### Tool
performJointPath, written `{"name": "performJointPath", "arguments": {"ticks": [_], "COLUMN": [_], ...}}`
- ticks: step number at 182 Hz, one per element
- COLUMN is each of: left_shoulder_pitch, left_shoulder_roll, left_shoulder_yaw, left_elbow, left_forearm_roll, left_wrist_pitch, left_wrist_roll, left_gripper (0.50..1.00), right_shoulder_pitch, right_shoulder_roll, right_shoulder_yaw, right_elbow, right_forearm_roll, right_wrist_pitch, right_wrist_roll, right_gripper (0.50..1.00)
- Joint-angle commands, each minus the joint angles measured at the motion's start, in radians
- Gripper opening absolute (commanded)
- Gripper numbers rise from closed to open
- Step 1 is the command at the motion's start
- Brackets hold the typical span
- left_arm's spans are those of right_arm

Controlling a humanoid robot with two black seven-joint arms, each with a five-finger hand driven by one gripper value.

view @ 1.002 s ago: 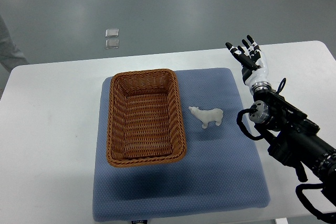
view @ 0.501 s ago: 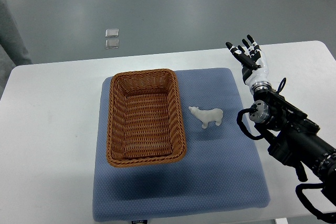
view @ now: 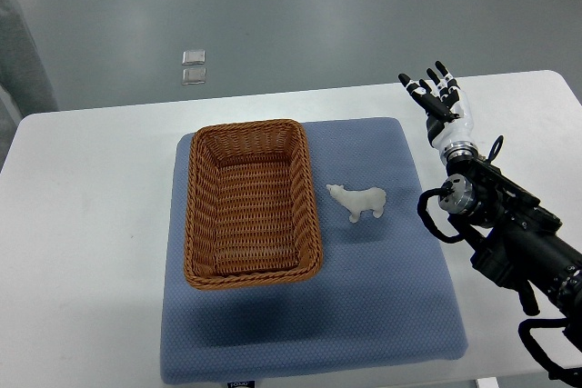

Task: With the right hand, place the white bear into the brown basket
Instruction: 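Swing the right hand over the white bear figurine, fingers open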

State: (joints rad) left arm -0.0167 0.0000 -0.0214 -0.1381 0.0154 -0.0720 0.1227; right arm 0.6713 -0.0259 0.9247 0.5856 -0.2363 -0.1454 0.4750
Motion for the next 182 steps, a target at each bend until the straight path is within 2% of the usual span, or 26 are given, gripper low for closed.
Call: {"name": "performJointPath", "arguments": {"ticks": [1, 49, 70, 109, 147, 182], "left_shoulder_pitch": [0.000, -0.002, -0.002, -0.002, -0.003, -0.003], "left_shoulder_roll": [0.000, 0.000, 0.000, 0.000, 0.000, 0.000], "left_shoulder_yaw": [0.000, 0.000, 0.000, 0.000, 0.001, 0.001], "left_elbow": [0.000, 0.000, 0.000, 0.000, 0.002, 0.000], "left_forearm_roll": [0.000, 0.000, 0.000, 0.000, 0.000, 0.000], "left_wrist_pitch": [0.000, 0.000, 0.000, 0.000, 0.000, 0.000], "left_wrist_roll": [0.000, 0.000, 0.000, 0.000, 0.000, 0.000], "left_gripper": [1.000, 1.000, 1.000, 1.000, 1.000, 1.000], "right_shoulder_pitch": [-0.001, 0.011, 0.011, 0.048, 0.097, 0.180], "right_shoulder_roll": [-0.009, -0.039, -0.101, -0.190, -0.322, -0.427], "right_shoulder_yaw": [-0.001, -0.041, -0.092, -0.214, -0.389, -0.535], "right_elbow": [0.010, 0.030, 0.100, 0.135, 0.267, 0.326], "right_forearm_roll": [-0.008, -0.072, -0.167, -0.302, -0.416, -0.500], "right_wrist_pitch": [-0.003, -0.008, -0.014, -0.013, -0.008, 0.069], "right_wrist_roll": [-0.003, -0.006, -0.009, -0.026, -0.035, -0.033], "right_gripper": [0.921, 0.921, 0.919, 0.919, 0.919, 0.919]}}
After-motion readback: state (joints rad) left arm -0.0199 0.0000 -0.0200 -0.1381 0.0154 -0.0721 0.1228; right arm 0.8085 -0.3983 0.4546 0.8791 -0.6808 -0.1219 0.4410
